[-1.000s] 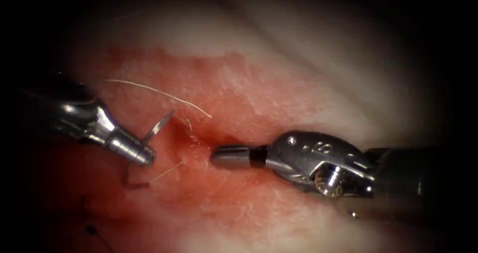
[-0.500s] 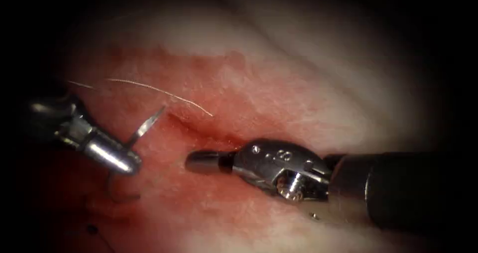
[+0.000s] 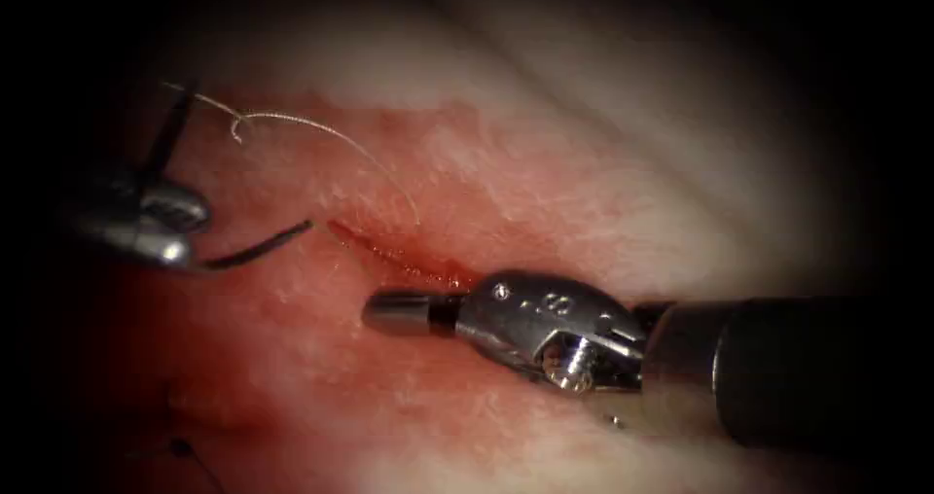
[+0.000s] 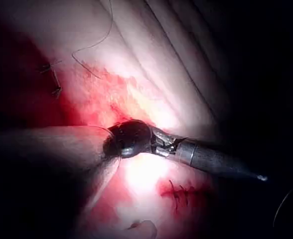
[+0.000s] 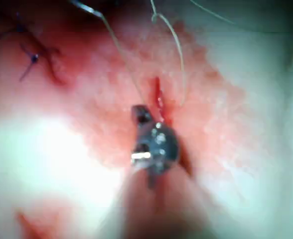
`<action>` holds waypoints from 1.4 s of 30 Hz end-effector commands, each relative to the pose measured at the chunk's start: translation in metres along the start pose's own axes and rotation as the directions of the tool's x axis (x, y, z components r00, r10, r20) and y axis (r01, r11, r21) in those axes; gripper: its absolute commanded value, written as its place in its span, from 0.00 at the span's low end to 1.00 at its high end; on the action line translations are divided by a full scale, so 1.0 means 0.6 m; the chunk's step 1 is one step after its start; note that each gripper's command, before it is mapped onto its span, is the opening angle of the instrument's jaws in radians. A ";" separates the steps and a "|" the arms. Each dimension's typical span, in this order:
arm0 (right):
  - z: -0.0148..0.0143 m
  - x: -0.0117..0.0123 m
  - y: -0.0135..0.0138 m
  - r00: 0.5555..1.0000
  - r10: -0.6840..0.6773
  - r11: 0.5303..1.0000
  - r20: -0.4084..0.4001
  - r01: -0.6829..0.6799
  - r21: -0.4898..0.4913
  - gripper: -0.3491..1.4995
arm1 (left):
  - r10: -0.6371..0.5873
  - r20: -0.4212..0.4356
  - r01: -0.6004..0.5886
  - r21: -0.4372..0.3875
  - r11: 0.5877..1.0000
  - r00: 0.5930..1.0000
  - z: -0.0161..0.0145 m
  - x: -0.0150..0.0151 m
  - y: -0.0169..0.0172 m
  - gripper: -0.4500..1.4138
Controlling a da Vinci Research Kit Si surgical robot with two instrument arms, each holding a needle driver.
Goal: Wound Closure
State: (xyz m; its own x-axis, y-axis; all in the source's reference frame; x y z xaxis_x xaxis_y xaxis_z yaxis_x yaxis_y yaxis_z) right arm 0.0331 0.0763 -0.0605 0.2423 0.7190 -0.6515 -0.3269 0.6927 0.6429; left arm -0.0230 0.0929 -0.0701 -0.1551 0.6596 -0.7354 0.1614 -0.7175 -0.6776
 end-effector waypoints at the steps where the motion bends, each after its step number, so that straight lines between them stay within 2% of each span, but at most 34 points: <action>1: 0.0011 -0.0001 -0.0002 1.000 0.001 1.000 0.000 -0.001 0.006 0.33 | 0.118 -0.009 -0.118 0.022 0.993 0.993 0.0006 -0.0005 -0.0010 0.05; 3: 0.0011 -0.0001 -0.0002 1.000 0.001 1.000 0.000 -0.001 0.006 0.33 | 0.210 -0.019 -0.209 0.056 0.976 0.977 0.0002 0.0000 -0.0012 0.05; 4: 0.0011 -0.0002 -0.0003 1.000 0.001 1.000 0.000 -0.001 0.006 0.33 | 0.315 -0.033 -0.311 0.091 0.946 0.949 -0.0002 0.0008 -0.0016 0.05; 7: 0.0010 -0.0003 -0.0002 1.000 0.000 1.000 0.000 0.000 0.007 0.32 | 0.416 -0.065 -0.402 0.158 0.902 0.907 -0.0010 0.0025 -0.0025 0.05; 8: 0.0009 -0.0003 -0.0002 1.000 0.000 1.000 0.000 0.000 0.007 0.32 | 0.461 -0.069 -0.440 0.201 0.875 0.885 -0.0015 0.0034 -0.0031 0.05; 12: 0.0002 -0.0003 -0.0004 1.000 0.000 1.000 0.001 0.000 0.008 0.32 | 0.513 -0.065 -0.480 0.270 0.835 0.856 -0.0030 0.0037 -0.0044 0.05; 15: -0.0004 0.0000 -0.0004 1.000 0.002 1.000 0.000 -0.002 0.002 0.32 | 0.516 -0.064 -0.478 0.289 0.829 0.854 -0.0043 0.0035 -0.0048 0.05; 20: -0.0022 0.0024 0.0000 1.000 0.017 0.999 -0.008 -0.018 -0.029 0.46 | 0.512 -0.049 -0.476 0.301 0.826 0.858 -0.0060 0.0029 -0.0040 0.05; 25: -0.0007 0.0030 -0.0004 1.000 0.021 0.999 -0.010 -0.021 -0.040 0.51 | 0.517 -0.069 -0.481 0.280 0.831 0.853 -0.0054 0.0030 -0.0023 0.05; 33: 0.0019 0.0041 -0.0007 1.000 0.021 0.998 -0.013 -0.022 -0.054 0.49 | 0.522 -0.088 -0.485 0.264 0.834 0.849 -0.0043 0.0032 -0.0004 0.05; 42: 0.0006 0.0049 -0.0003 1.000 0.021 0.998 -0.013 -0.022 -0.060 0.48 | 0.516 -0.078 -0.484 0.252 0.838 0.853 -0.0044 0.0029 0.0000 0.05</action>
State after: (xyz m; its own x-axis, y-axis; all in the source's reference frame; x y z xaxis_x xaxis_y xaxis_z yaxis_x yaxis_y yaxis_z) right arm 0.0334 0.0785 -0.0630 0.2262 0.7317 -0.6430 -0.3893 0.6730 0.6288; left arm -0.0202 0.0948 -0.0719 0.0254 0.2129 -0.9767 -0.0320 -0.9764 -0.2136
